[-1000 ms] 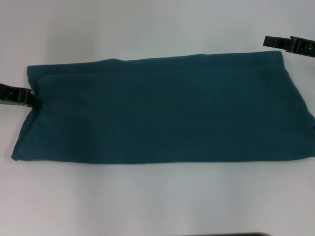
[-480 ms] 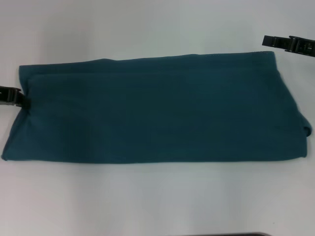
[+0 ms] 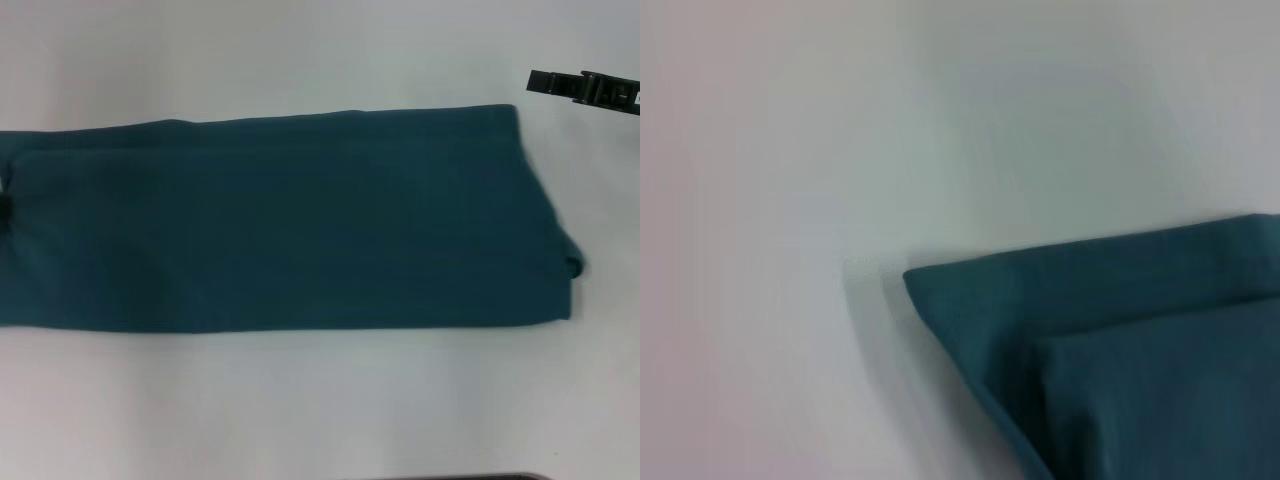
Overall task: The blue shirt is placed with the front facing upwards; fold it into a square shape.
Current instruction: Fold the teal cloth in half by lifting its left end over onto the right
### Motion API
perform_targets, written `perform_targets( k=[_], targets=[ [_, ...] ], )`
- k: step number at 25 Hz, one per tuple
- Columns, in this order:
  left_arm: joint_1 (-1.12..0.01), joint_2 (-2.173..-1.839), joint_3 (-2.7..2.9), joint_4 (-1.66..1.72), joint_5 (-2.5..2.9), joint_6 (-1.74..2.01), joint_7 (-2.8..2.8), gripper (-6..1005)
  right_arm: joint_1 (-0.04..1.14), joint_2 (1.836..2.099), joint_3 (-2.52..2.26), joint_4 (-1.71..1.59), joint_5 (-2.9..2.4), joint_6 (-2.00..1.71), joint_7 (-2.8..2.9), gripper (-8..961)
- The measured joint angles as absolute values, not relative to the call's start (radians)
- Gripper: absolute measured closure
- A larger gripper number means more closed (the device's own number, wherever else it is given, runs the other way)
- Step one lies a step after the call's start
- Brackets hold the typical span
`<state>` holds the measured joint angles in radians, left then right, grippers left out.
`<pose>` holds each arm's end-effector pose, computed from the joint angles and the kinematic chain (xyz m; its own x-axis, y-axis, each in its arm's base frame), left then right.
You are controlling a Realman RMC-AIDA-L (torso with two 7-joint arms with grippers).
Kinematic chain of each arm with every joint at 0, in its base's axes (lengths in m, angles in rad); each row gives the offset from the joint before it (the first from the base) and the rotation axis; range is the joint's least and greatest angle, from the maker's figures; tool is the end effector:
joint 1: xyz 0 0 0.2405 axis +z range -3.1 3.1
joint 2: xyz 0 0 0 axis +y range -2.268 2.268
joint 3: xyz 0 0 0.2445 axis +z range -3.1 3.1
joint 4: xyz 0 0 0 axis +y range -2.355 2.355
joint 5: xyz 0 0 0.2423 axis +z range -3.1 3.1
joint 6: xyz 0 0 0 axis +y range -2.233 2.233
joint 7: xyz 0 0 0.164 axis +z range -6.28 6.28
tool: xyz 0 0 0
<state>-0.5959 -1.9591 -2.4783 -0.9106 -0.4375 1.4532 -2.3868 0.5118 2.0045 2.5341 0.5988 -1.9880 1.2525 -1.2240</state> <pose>-0.3441 0.3854 0.0884 0.3325 0.9238 0.1901 0.8643 -0.2177 -0.4534 0.3288 0.3930 0.0316 0.3454 -0.6807 -0.6460 -0.9251 -0.3626 -0.1126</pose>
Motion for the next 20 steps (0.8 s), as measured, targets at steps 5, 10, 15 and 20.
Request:
perform_targets(
  k=[5, 10, 15, 20],
  targets=[
    [-0.579, -1.933, -2.490, -0.910, -0.437, 1.455, -2.386, 982, 0.518, 2.007, 2.534, 0.594, -1.988, 1.249, -1.224, 773],
    [-0.570, -1.913, -2.494, -0.910, -0.437, 1.458, -2.386, 983, 0.525, 2.012, 2.535, 0.590, -1.988, 1.248, -1.226, 772],
    [-0.568, -1.917, -2.494, -0.931, -0.441, 1.486, -2.385, 983, 0.530, 2.014, 2.534, 0.589, -1.988, 1.247, -1.231, 772],
    [-0.568, -1.947, -2.506, -1.012, -0.442, 1.541, -2.384, 983, 0.533, 2.015, 2.530, 0.589, -1.988, 1.243, -1.234, 771]
  ],
)
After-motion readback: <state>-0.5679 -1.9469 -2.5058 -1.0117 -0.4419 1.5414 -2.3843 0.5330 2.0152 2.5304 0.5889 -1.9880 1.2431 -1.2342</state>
